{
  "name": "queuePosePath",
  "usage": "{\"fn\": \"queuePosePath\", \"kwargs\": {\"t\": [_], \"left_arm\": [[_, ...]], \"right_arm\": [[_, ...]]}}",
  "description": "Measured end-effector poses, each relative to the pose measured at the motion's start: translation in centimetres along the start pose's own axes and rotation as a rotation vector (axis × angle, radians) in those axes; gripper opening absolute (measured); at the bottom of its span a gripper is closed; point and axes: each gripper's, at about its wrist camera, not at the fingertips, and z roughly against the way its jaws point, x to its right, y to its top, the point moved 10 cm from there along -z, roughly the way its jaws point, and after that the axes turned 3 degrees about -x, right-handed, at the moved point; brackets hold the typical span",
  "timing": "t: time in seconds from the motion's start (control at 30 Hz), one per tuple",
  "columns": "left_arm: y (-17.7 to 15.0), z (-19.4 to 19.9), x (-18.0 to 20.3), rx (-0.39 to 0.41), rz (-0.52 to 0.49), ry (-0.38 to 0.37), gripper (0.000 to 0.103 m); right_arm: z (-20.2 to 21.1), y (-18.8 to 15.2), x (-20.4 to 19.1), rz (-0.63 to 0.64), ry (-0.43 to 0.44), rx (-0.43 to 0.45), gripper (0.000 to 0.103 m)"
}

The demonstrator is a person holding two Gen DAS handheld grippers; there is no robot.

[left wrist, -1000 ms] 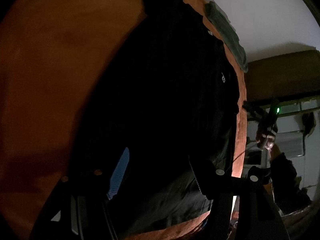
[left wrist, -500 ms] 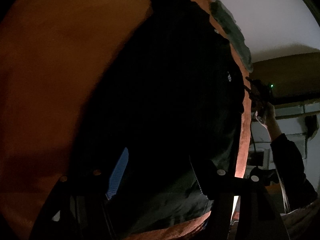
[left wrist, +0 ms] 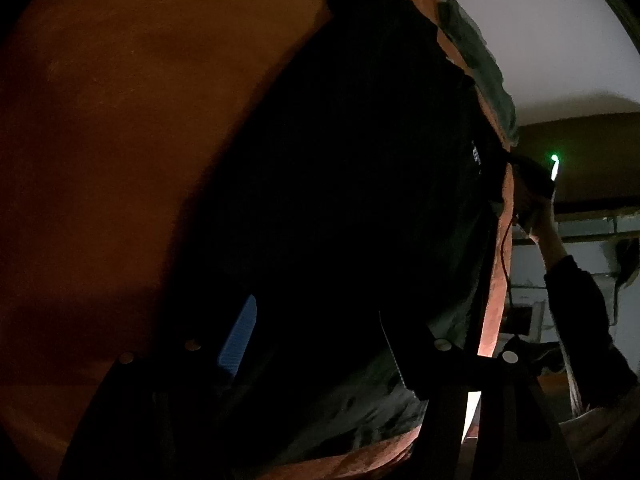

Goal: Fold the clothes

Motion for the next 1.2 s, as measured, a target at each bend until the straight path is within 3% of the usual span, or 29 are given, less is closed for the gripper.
{"fn": "queuePosePath", "kwargs": {"t": [0.07, 0.17, 0.23, 0.27, 0.37, 0.43, 0.5, 0.67, 0.73, 0.9, 1.07, 1.2], "left_arm": [[0.0, -0.1, 0.1, 0.001, 0.003, 0.003, 0.066], [-0.1, -0.2, 0.5, 0.002, -0.004, 0.0, 0.066], [-0.3, -0.1, 0.8, 0.002, -0.013, -0.007, 0.066], [-0.3, -0.1, 0.9, 0.003, -0.02, -0.007, 0.066], [-0.1, 0.1, 1.1, 0.012, -0.041, -0.007, 0.066], [0.2, 0.3, 1.4, 0.021, -0.055, -0.006, 0.066], [0.6, 0.4, 1.6, 0.029, -0.069, -0.006, 0.066], [2.3, 0.5, 2.2, 0.047, -0.079, -0.003, 0.066], [3.4, 0.6, 2.4, 0.058, -0.056, -0.02, 0.066], [8.9, 3.5, 1.8, 0.135, -0.006, -0.058, 0.066], [17.3, 6.3, 2.8, 0.269, -0.055, -0.041, 0.067], [24.0, 6.9, 4.6, 0.354, -0.107, -0.032, 0.071]], "right_arm": [[-1.7, -1.2, 0.4, -0.031, 0.003, -0.078, 0.005], [-2.4, -1.9, 1.4, -0.102, 0.005, -0.116, 0.017], [-0.2, -1.5, 1.7, -0.103, -0.024, -0.043, 0.042], [1.0, -1.2, 1.9, -0.1, -0.042, -0.004, 0.043], [3.8, -5.1, -2.1, 0.024, 0.025, 0.021, 0.042], [5.7, -8.0, -5.0, 0.114, 0.078, 0.031, 0.032], [7.6, -11.0, -8.0, 0.204, 0.13, 0.042, 0.031], [3.3, -18.3, -10.9, 0.382, 0.059, -0.145, 0.03], [3.2, -18.4, -11.3, 0.411, 0.058, -0.13, 0.03], [8.6, -15.8, -12.1, 0.308, 0.124, 0.043, 0.03], [10.7, -18.3, -14.0, 0.297, 0.162, 0.05, 0.03], [10.8, -20.6, -16.2, 0.309, 0.206, -0.007, 0.03]]}}
